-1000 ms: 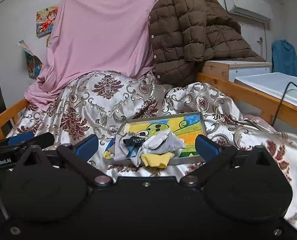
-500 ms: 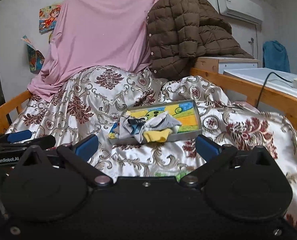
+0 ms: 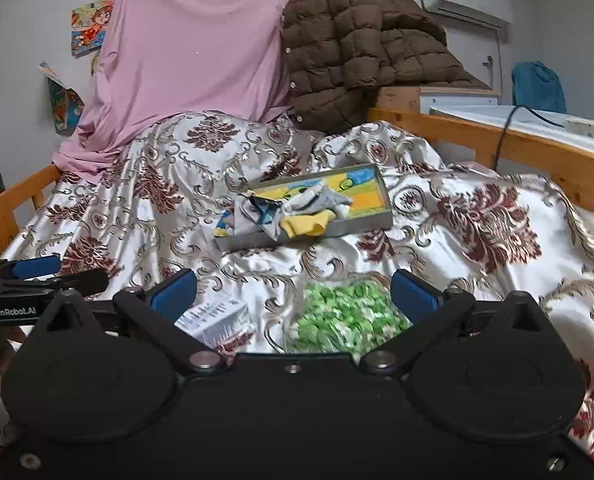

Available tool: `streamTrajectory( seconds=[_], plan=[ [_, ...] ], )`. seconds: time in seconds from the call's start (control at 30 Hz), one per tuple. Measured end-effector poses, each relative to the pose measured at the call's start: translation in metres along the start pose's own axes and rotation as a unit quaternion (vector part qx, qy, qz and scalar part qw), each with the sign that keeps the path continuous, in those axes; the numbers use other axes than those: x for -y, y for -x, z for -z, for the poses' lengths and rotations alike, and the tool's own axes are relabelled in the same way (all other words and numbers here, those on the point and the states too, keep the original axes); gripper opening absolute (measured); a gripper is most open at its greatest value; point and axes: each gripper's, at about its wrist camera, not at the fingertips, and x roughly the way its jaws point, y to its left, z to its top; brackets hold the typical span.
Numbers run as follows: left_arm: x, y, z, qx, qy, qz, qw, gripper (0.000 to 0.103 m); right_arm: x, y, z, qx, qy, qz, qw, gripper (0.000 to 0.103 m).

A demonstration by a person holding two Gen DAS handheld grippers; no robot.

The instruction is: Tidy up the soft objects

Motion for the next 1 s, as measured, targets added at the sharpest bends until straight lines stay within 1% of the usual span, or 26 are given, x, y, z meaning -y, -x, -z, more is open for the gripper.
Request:
streamTrajectory(
  seconds=[0.1, 0.27, 0.43, 0.57, 0.77, 1.0],
  plan=[
    [0.004, 0.001, 0.007, -0.007, -0.004, 0.002, 1.0000, 0.102, 0.003, 0.000, 0.014, -0.005, -0.008, 0.005, 1.000, 0.102],
    [0.013, 0.003, 0.025, -0.031, -0.005, 0.010, 0.9995, 0.102, 0.011, 0.008, 0.044, -0.011, -0.030, 0.009, 0.999, 0.102],
    [0.019, 0.006, 0.036, -0.040, -0.006, 0.013, 0.9991, 0.102, 0.012, 0.015, 0.074, -0.012, -0.035, 0.022, 0.999, 0.102],
    [0.019, 0.006, 0.038, -0.045, 0.002, 0.009, 0.9990, 0.102, 0.014, 0.021, 0.093, -0.011, -0.037, 0.027, 0.999, 0.102],
    [0.021, 0.005, 0.043, -0.061, 0.002, -0.006, 0.9981, 0.102, 0.010, 0.021, 0.110, -0.013, -0.030, 0.036, 0.999, 0.102],
    [0.017, 0.004, 0.051, -0.086, 0.025, -0.015, 0.9959, 0.102, 0.003, 0.020, 0.119, -0.016, -0.020, 0.040, 0.999, 0.102]
  ],
)
